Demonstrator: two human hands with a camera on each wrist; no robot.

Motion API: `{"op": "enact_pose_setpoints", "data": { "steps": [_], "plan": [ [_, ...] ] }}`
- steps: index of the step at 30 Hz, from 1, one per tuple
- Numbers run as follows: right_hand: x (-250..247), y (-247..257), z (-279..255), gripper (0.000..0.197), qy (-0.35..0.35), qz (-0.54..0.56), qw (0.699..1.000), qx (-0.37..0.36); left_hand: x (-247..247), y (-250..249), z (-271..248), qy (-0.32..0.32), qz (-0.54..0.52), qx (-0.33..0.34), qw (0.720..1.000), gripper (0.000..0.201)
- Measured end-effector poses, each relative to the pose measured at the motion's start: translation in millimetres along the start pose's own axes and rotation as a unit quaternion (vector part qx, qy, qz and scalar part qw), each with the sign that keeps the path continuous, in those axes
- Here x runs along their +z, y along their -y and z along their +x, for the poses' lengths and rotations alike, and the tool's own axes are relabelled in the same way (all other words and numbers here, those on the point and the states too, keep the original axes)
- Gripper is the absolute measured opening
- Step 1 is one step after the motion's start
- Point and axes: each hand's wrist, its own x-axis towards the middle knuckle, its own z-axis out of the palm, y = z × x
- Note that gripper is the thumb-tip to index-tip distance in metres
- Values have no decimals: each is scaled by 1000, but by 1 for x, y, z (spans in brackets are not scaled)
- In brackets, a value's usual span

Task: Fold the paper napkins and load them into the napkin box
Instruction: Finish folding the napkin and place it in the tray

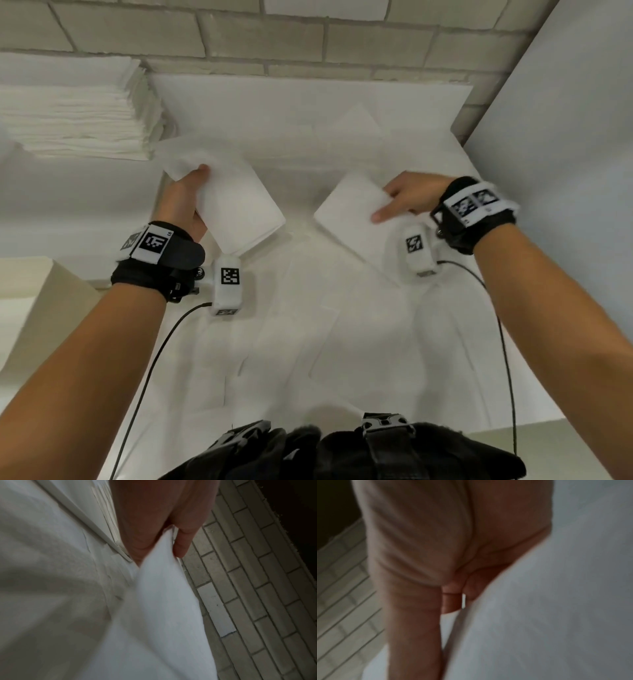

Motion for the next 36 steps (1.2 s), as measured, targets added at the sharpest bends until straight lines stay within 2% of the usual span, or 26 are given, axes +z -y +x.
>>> {"op": "enact_pose_setpoints", "data": {
  "steps": [2,8,13,17,21,25,28,31,36],
  "plan": [
    [18,15,16,25,28,-27,999,-33,-4,-5,7,-25,-1,7,1000,26],
    [35,83,67,39,6,-126,987,-104,-23,-16,12,-68,-9,23,997,13],
    [48,102,93,37,19,-199,972,-126,-37,-23,11,-96,-12,43,994,15],
    [45,98,92,35,13,-179,977,-118,-40,-22,10,-93,-13,40,995,24],
    [38,90,90,34,2,-108,985,-132,-42,-22,9,-96,-1,34,995,33],
    [21,81,85,31,15,-31,994,-99,-44,-23,10,-87,-2,33,996,29],
    [10,79,81,32,-41,17,993,-113,-42,-24,10,-79,2,34,996,27],
    [-1,83,67,17,-118,127,972,-158,-42,-26,11,-83,3,31,996,28],
    [-13,103,36,32,-136,325,902,-249,-34,-25,7,-71,16,15,997,27]
  ]
}}
